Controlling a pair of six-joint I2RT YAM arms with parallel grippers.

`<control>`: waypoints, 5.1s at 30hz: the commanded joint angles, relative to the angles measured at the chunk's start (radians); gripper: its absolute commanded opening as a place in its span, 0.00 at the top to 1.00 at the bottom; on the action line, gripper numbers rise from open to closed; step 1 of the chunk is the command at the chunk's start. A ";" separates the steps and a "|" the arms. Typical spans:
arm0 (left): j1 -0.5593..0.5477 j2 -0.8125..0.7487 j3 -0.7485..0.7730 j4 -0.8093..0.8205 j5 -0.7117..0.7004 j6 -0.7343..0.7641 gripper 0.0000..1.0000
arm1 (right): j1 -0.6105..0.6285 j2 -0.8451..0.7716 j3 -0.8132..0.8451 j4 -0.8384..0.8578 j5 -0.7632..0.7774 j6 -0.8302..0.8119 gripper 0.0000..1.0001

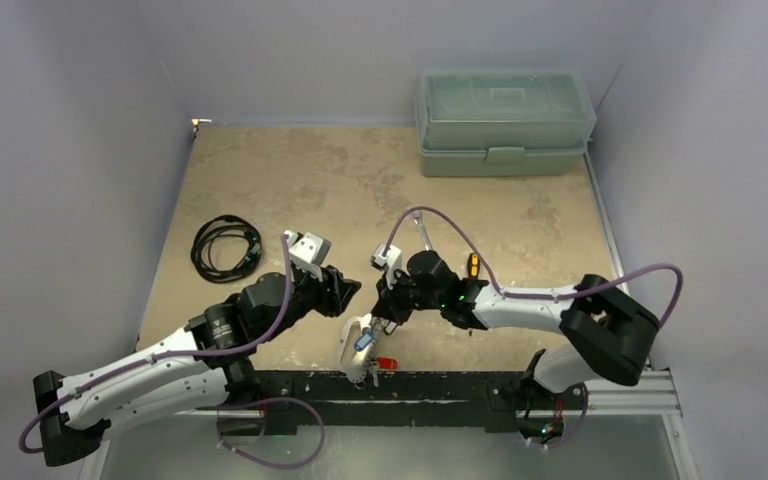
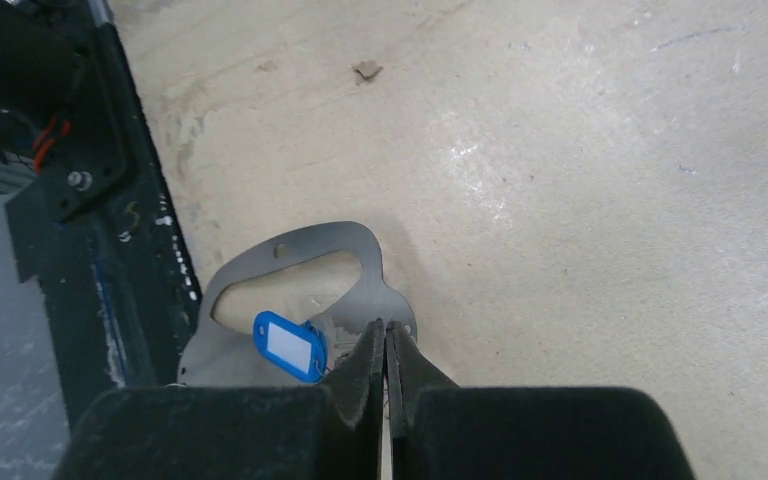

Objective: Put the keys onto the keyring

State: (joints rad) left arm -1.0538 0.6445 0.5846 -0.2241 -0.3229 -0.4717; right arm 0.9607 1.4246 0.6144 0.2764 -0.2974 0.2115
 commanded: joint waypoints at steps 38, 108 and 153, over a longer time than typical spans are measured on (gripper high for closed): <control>0.003 -0.058 0.190 -0.248 -0.211 0.173 0.47 | 0.158 -0.011 0.172 -0.271 0.412 0.579 0.53; 0.003 -0.048 0.195 -0.273 -0.163 0.146 0.47 | 0.190 0.180 0.194 -0.265 0.596 0.801 0.75; 0.003 -0.057 0.195 -0.272 -0.139 0.151 0.47 | 0.213 0.248 0.285 -0.368 0.644 0.763 0.90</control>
State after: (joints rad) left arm -1.0538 0.5846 0.7704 -0.5034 -0.4709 -0.3214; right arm 1.1671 1.6695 0.8654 -0.1036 0.3237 0.9825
